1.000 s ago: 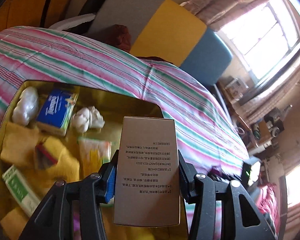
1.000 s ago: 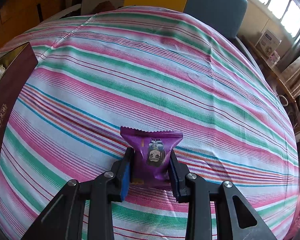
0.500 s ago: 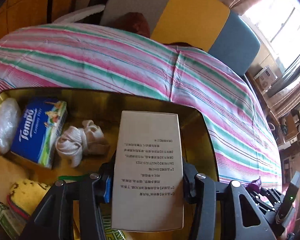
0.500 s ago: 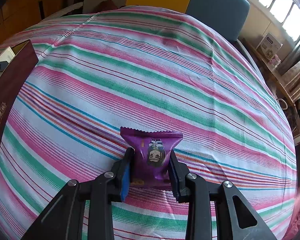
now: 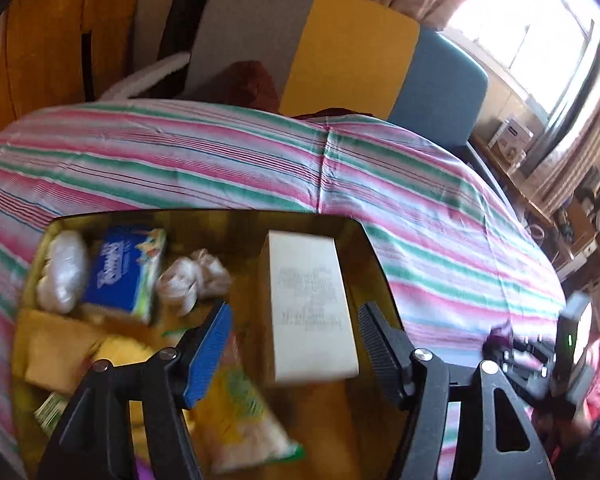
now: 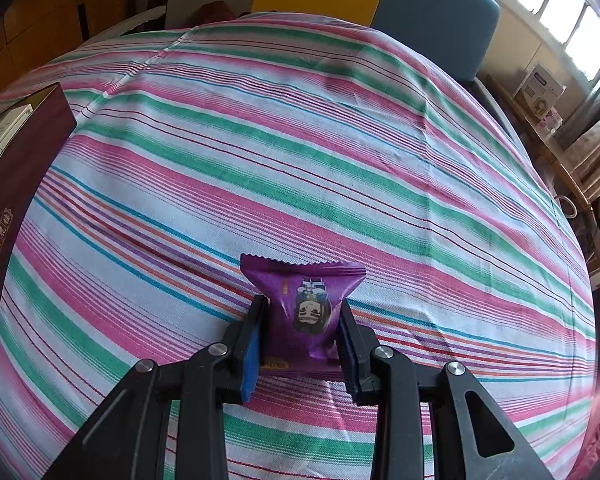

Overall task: Organize objects
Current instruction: 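Carry the beige box into the gold tray and open the left gripper, then carry the purple packet toward the gold tray with the right gripper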

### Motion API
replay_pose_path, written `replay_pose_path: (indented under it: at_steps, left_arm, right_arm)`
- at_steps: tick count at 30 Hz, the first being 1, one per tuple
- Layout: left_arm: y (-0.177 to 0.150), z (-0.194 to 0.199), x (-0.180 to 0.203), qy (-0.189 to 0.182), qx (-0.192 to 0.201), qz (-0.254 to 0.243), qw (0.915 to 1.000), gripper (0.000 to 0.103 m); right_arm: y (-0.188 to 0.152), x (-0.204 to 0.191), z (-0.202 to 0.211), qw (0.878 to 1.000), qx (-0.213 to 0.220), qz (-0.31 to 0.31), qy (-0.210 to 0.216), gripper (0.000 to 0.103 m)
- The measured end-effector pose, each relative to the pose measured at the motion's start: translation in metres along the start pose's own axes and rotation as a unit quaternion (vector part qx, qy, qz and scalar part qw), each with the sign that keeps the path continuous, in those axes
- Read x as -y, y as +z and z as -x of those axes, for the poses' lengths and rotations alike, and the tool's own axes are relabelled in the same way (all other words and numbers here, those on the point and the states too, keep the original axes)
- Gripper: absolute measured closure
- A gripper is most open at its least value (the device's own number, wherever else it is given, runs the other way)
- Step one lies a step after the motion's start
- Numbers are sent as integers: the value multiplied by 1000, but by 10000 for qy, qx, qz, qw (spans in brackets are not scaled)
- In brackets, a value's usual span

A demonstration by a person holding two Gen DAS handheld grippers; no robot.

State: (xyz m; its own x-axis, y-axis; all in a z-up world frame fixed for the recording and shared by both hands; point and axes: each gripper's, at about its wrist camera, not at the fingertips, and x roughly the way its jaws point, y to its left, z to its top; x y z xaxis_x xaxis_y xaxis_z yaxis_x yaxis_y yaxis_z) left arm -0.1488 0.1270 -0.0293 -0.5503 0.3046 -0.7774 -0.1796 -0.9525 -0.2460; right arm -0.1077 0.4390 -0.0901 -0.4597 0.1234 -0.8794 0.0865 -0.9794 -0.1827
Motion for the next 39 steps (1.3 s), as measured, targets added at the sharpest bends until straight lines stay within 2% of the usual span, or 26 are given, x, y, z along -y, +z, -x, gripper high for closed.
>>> replay_pose_path:
  at_steps: [9, 15, 18, 22, 30, 39]
  left_arm:
    - [-55, 45, 4, 258, 135, -581, 9979, 37]
    - [-69, 78, 9, 712, 673, -930, 9908, 37]
    - [-71, 87, 6, 771, 786, -861, 9902, 37]
    - [-73, 91, -8, 690, 795, -620, 9925, 37]
    - [-79, 92, -26, 822, 797, -423, 9925, 37]
    - [-83, 94, -42, 887, 771, -402, 9923, 37]
  right_arm:
    - [-2, -3, 1, 9998, 57, 148, -93, 69]
    - [-3, 3, 0, 10000, 49, -30, 20, 68]
    - [-4, 7, 0, 9998, 32, -179, 127, 68]
    - [-7, 4, 2, 9999, 89, -119, 62, 68]
    - [-8, 3, 3, 9998, 184, -96, 26, 68]
    - [-6, 0, 2, 9998, 189, 48, -87, 68]
